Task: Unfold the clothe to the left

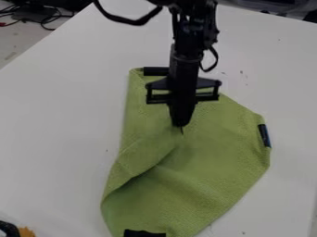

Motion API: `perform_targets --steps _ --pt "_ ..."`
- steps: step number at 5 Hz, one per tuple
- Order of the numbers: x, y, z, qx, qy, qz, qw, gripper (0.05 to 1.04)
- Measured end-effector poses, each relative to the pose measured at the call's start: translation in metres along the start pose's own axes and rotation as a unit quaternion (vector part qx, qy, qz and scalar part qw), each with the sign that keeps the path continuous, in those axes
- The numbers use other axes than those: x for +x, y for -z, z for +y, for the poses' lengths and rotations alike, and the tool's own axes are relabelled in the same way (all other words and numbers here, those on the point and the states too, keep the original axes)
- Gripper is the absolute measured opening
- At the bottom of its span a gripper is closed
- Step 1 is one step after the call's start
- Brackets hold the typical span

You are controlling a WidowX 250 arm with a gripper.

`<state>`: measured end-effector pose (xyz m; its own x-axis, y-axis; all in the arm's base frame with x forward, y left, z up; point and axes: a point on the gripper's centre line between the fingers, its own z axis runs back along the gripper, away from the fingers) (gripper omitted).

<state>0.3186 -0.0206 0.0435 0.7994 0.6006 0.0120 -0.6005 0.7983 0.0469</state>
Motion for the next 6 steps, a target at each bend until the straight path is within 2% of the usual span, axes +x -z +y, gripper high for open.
perform_targets --steps 1,2,4,5,6 --pt "0.01 -0.028 0.012 -0.001 -0.031 -0.037 0.9988 0.054" --pt "0.019 -0.031 0.039 -0.017 -0.083 -0.044 0.9955 0.054" --pt "0.009 0.008 0.093 -0.04 -0.163 -0.005 0.9859 0.054" --pt "0.008 0.014 0.118 -0.037 -0.189 -0.002 0.9813 0.054" --pt "0.011 0.017 0.136 -0.026 -0.196 -0.002 0.9802 0.054"
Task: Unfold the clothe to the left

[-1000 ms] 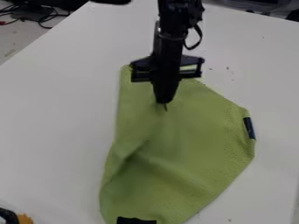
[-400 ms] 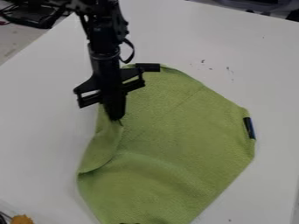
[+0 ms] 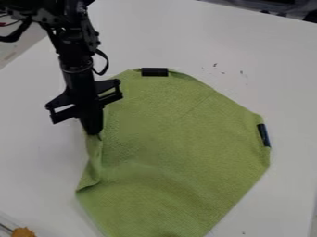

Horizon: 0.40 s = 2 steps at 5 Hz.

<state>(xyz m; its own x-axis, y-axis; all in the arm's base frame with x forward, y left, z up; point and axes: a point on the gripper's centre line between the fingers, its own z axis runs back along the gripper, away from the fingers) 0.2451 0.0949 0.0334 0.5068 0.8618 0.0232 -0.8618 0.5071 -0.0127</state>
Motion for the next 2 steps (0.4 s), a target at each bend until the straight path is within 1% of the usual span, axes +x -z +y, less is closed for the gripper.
perform_targets --steps 1,2 --pt "0.0081 0.0 0.0103 0.009 0.004 -0.007 0.9999 0.067" --pt "0.015 -0.0005 0.0191 0.013 0.014 -0.008 0.9998 0.22"
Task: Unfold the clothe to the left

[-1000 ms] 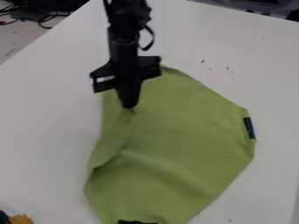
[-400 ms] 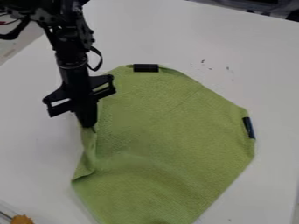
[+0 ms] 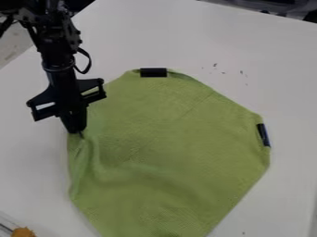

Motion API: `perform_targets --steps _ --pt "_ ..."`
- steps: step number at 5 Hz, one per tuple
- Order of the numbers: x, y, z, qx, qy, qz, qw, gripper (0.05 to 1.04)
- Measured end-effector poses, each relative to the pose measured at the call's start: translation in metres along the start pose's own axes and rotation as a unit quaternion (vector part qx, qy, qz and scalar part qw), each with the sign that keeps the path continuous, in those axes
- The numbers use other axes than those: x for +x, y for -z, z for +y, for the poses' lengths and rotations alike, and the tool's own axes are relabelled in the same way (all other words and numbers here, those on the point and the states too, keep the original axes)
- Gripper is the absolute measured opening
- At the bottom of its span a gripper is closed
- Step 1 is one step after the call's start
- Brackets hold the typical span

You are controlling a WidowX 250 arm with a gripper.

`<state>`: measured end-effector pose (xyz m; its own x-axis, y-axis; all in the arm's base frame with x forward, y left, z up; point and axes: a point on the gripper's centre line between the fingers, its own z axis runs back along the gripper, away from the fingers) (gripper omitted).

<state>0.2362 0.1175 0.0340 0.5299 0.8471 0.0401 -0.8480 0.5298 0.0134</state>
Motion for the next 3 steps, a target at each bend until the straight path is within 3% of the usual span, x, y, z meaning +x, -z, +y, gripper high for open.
perform_targets --steps 1,3 --pt "0.004 -0.001 0.012 0.021 0.013 -0.001 0.9997 0.475" --pt "0.024 -0.023 0.033 0.063 0.043 -0.035 0.9965 0.989"
